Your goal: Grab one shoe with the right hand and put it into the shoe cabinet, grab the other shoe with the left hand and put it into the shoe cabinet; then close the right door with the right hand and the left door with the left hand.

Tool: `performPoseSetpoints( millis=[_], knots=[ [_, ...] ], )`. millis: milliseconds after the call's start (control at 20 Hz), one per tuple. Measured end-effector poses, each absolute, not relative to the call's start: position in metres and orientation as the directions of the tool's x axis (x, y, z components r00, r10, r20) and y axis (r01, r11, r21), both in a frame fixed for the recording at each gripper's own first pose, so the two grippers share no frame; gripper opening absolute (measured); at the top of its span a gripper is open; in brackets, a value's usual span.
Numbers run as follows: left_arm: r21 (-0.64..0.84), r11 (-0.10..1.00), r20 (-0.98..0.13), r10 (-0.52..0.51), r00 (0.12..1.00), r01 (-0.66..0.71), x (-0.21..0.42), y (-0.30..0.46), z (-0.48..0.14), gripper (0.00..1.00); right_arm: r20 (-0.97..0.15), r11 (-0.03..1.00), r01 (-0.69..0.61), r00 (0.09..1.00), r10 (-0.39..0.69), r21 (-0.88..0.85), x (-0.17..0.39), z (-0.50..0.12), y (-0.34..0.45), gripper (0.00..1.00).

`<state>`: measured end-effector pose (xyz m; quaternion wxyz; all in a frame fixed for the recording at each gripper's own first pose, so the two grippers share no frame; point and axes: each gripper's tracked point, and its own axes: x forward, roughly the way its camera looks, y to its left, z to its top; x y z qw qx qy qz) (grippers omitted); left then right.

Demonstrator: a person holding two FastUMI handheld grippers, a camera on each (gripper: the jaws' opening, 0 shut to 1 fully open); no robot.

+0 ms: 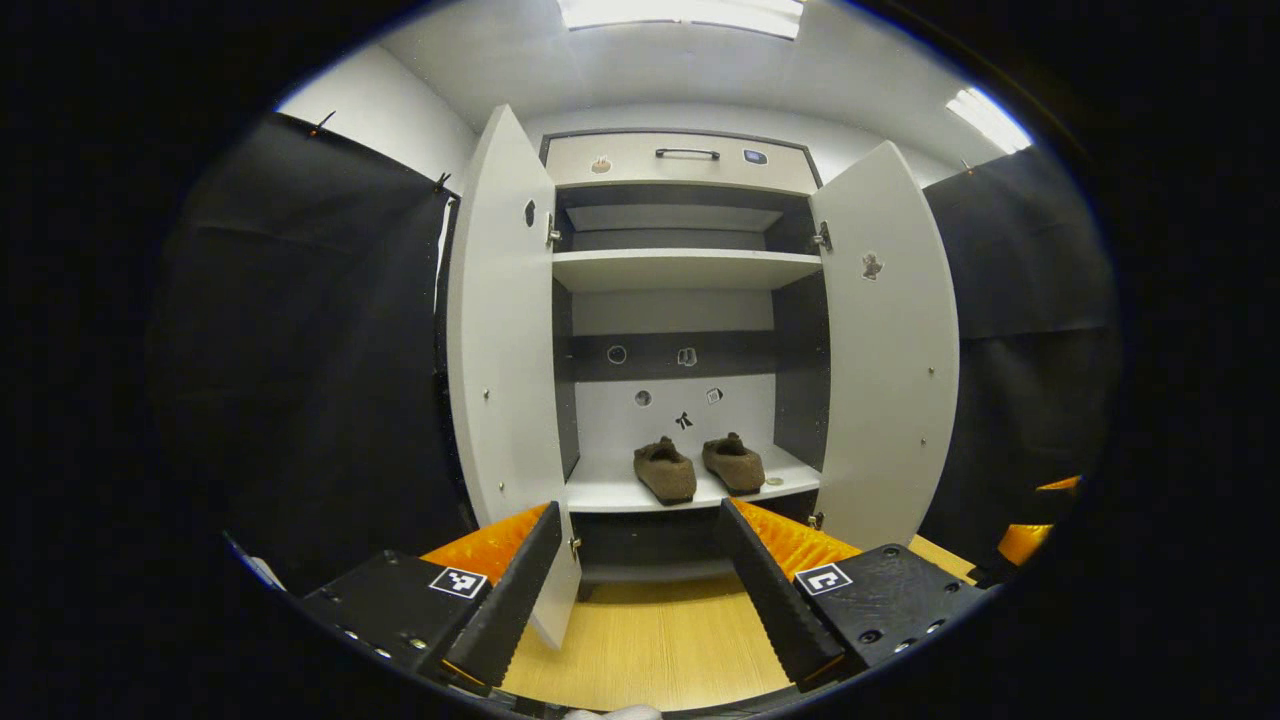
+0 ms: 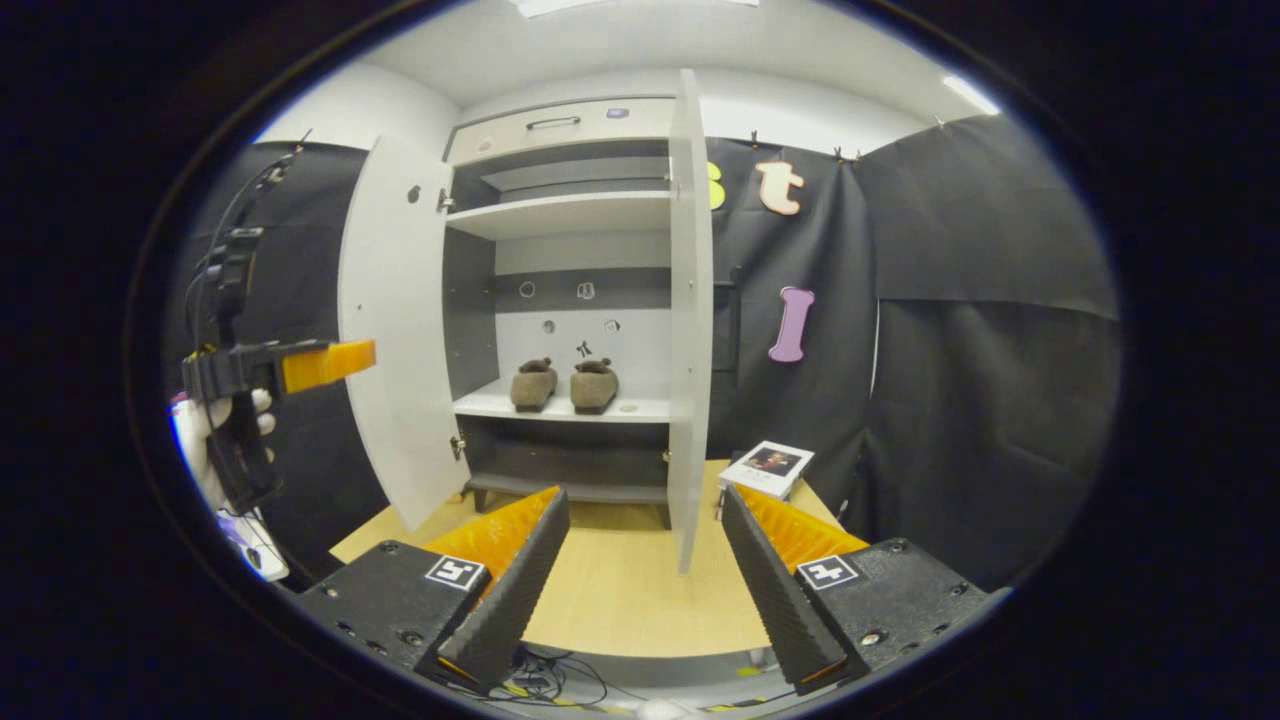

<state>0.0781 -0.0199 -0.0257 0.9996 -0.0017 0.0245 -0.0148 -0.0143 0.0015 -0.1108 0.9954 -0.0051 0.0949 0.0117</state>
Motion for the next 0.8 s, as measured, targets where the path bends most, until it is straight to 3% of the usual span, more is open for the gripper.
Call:
performPoseSetpoints(
  millis=[400, 800],
  knots=[
    [0.010, 1.000, -0.088, 0.009, 0.996, -0.008, 0.019, -0.016, -0.058, 0.97, -0.180, 1.000, -0.021, 0.983, 0.018, -0.018, -0.009, -0.104, -0.012, 0.99],
    [-0.029, 1.000, -0.086, -0.003, 0.996, 0.000, 0.026, -0.044, -0.055, 0.96, -0.102, 0.997, 0.068, 0.992, -0.070, -0.031, 0.069, -0.060, -0.091, 0.99]
  ],
)
